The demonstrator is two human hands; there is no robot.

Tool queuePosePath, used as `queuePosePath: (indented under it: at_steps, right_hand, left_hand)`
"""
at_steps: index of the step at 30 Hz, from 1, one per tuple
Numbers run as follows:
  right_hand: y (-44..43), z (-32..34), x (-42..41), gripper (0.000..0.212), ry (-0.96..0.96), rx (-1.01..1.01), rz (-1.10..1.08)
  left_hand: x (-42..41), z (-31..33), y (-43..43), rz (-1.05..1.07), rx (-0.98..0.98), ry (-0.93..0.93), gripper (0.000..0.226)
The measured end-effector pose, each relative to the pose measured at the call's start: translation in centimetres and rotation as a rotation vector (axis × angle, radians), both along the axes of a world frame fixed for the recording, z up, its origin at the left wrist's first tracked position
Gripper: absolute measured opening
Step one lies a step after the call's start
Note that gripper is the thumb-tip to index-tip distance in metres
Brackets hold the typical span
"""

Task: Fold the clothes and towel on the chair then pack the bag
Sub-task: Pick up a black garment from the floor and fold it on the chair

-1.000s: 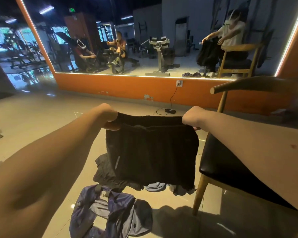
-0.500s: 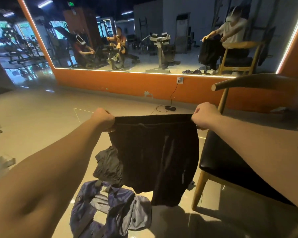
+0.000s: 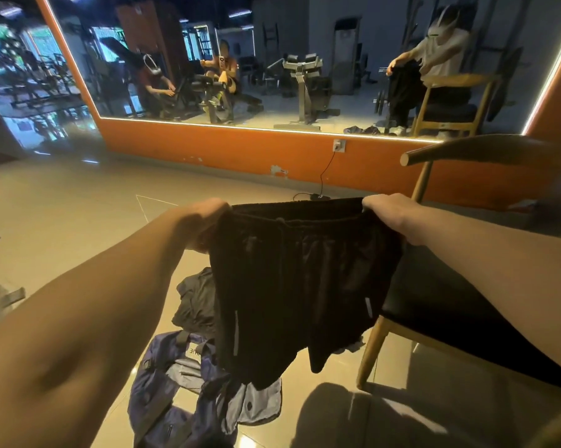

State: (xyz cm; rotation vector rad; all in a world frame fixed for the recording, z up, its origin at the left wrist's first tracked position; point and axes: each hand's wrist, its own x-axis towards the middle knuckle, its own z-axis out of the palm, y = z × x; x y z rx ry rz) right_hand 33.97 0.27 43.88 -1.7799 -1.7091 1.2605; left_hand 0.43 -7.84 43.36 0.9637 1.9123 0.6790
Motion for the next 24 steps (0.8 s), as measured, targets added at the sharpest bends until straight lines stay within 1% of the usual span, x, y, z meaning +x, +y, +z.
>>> queuePosePath:
  at_steps: [2, 6, 9, 10, 11, 13, 14, 15, 16, 17, 19, 21, 22, 23, 24]
  right_hand:
    - [-0.2, -0.4, 0.0, 0.042, 0.003, -0.050, -0.049]
    - [-0.6, -0.7, 1.1, 0.047, -0.005, -0.137, -0.064]
    - [-1.1, -0.4, 3.5, 0.067, 0.190, -0.300, 0.031]
    - [-1.0, -0.5, 4.7, 0.074, 0.249, -0.317, 0.097]
    - [-1.4, -0.5, 6.0, 0.074, 0.274, -0.316, 0.168]
    - [-2.2, -0.8, 8.4, 0.060, 0.228, -0.267, 0.274]
    - [-2.6, -1.2, 9.7, 0.053, 0.161, -0.207, 0.286]
    - [-3.0, -1.6, 11.0, 0.048, 0.086, -0.125, 0.261]
    - [-3.4, -2.0, 12.4, 0.044, 0.045, -0.041, 0.213]
    - [-3.6, -2.4, 14.0, 0.039, 0.060, 0.004, 0.150]
    - [-4.0, -3.0, 17.4, 0.030, 0.141, 0.008, 0.078]
    - [-4.2, -3.2, 20.3, 0.022, 0.152, -0.011, 0.042]
    - [-4.3, -3.1, 21.6, 0.019, 0.142, -0.018, 0.022]
    - [-4.3, -2.9, 22.8, 0.018, 0.125, -0.009, -0.006]
    - [-4.4, -2.7, 24.0, 0.018, 0.093, 0.008, -0.025]
  left_hand:
    - [0.4, 0.0, 0.0, -0.023, 0.002, -0.021, 0.021]
    - [1.4, -0.2, -0.1, -0.121, -0.040, -0.109, 0.025]
    - [3.1, -0.8, 0.4, -0.182, 0.005, -0.162, 0.029]
    - [3.9, -1.1, 0.8, -0.166, 0.028, -0.155, 0.032]
    - [4.6, -1.5, 1.2, -0.146, 0.046, -0.148, 0.035]
    - [6.3, -2.3, 2.3, -0.136, 0.062, -0.146, 0.045]
    - [7.1, -2.8, 3.0, -0.158, 0.060, -0.156, 0.057]
    - [8.2, -3.1, 3.7, -0.194, 0.049, -0.173, 0.072]
    - [9.4, -3.2, 4.2, -0.235, 0.044, -0.186, 0.081]
    - [11.0, -3.0, 4.4, -0.286, 0.056, -0.189, 0.081]
    - [13.5, -3.0, 5.1, -0.410, 0.062, -0.128, 0.083]
    - [15.2, -2.7, 5.5, -0.547, -0.004, -0.084, 0.103]
    - [15.9, -2.7, 6.0, -0.612, -0.040, -0.111, 0.106]
    - [16.9, -2.6, 6.5, -0.663, -0.050, -0.139, 0.099]
    - [17.9, -2.7, 7.2, -0.681, -0.044, -0.156, 0.083]
